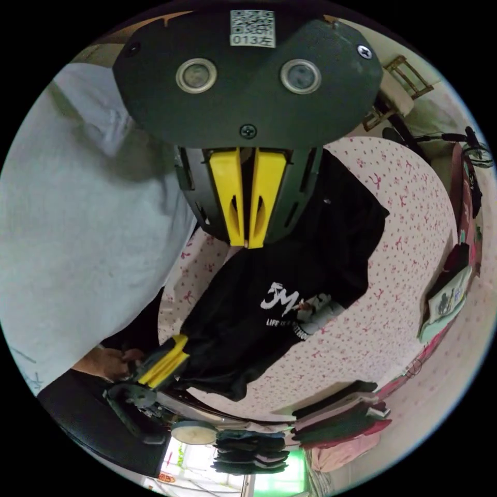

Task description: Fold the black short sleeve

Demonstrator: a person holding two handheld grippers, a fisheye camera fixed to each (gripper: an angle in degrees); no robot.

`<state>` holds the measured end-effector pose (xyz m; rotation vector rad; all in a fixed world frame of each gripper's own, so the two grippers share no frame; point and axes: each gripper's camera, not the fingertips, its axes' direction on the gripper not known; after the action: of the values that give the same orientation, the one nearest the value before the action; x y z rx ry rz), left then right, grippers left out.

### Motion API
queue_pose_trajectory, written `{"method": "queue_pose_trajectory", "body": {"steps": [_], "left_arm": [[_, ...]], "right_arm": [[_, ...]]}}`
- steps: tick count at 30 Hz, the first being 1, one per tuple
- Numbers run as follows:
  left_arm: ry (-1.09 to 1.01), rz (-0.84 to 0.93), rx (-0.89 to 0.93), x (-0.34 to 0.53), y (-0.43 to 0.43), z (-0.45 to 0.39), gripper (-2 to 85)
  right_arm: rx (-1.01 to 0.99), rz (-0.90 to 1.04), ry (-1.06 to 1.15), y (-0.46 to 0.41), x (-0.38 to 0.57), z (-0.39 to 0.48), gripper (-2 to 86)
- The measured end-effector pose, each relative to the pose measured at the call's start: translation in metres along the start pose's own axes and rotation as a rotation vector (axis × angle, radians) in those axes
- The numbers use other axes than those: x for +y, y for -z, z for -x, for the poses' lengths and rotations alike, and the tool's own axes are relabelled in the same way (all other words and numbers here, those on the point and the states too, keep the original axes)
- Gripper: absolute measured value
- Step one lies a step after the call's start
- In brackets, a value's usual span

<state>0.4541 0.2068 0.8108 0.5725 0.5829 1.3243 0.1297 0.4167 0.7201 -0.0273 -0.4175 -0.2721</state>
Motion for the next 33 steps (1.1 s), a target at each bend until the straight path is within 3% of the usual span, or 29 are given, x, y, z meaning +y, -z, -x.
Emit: {"method": "queue_pose_trajectory", "body": {"steps": [5,7,10,16,19,24,33], "left_arm": [[0.155,0.009,-0.086,0.035,0.019,0.030,9.2],[0.188,0.014,-0.103,0.043,0.022,0.038,11.8],[0.180,0.028,-0.113,0.037,0.017,0.041,13.7],[0.105,0.139,-0.202,-0.001,-0.013,0.041,11.7],[0.162,0.149,-0.166,-0.005,-0.010,0.060,5.1],[0.257,0.056,-0.047,0.001,0.032,0.099,1.9],[0.244,-0.168,0.062,0.004,0.150,0.186,0.7]], "right_arm": [[0.086,-0.209,-0.316,0.032,0.042,-0.026,4.7],[0.286,-0.243,-0.491,0.051,0.063,-0.047,6.6],[0.475,-0.260,-0.560,0.069,0.071,-0.064,9.3],[0.603,-0.119,-0.383,0.054,0.032,-0.081,12.5],[0.566,-0.116,-0.370,0.044,0.023,-0.096,11.6],[0.441,-0.069,-0.425,0.037,0.009,-0.123,3.8],[0.569,-0.229,-0.304,0.095,-0.051,-0.108,2.4]]}}
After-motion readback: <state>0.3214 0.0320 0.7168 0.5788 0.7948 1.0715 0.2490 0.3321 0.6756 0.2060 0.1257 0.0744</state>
